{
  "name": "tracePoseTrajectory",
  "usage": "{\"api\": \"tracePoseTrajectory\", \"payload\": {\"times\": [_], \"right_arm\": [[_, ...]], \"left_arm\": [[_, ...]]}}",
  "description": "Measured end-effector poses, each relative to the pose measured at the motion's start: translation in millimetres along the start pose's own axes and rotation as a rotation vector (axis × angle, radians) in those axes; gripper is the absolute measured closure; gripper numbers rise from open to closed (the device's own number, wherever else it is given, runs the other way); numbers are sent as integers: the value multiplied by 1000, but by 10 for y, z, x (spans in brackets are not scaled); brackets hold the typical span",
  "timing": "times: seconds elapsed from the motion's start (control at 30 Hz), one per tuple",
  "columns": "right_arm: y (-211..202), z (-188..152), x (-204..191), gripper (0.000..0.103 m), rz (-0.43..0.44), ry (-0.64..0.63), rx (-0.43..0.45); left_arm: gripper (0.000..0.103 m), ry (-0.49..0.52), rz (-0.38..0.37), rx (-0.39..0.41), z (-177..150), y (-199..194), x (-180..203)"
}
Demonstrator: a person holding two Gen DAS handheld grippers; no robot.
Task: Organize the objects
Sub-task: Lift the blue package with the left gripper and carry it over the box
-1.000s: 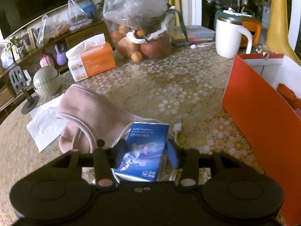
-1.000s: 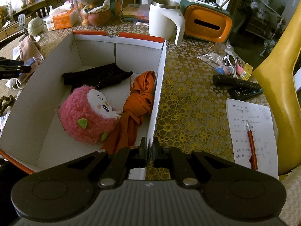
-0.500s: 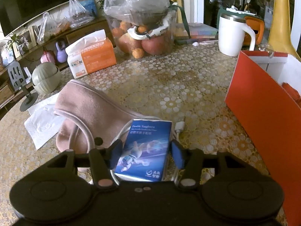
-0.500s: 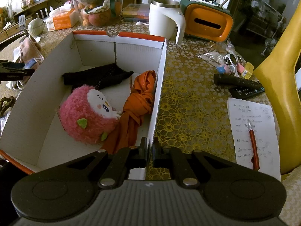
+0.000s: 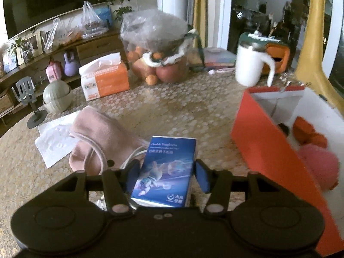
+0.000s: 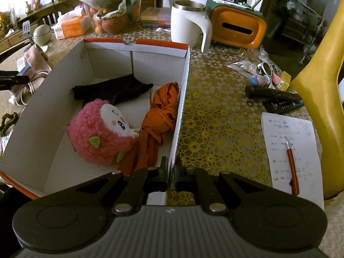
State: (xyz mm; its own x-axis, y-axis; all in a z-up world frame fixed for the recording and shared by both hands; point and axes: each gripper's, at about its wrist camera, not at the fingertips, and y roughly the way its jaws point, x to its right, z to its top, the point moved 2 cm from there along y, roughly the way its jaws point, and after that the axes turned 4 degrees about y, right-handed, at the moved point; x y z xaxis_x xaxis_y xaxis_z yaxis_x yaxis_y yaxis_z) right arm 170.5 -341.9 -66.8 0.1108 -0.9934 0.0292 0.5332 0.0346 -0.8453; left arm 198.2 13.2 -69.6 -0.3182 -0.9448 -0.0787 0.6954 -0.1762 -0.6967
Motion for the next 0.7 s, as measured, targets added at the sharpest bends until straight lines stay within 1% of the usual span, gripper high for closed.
{"api": "tracePoseTrajectory", "payload": {"times": [0.33, 0.4, 0.7], "right_arm": [[18, -12, 25, 98, 12, 10, 17], [17, -13, 32, 98, 16, 9, 20], [19, -20, 72, 98, 40, 14, 31]], "left_arm": [[50, 27, -38, 9, 271, -357, 435], [50, 39, -35, 10, 314, -400, 537], [50, 84, -82, 28, 508, -451, 1016]]}}
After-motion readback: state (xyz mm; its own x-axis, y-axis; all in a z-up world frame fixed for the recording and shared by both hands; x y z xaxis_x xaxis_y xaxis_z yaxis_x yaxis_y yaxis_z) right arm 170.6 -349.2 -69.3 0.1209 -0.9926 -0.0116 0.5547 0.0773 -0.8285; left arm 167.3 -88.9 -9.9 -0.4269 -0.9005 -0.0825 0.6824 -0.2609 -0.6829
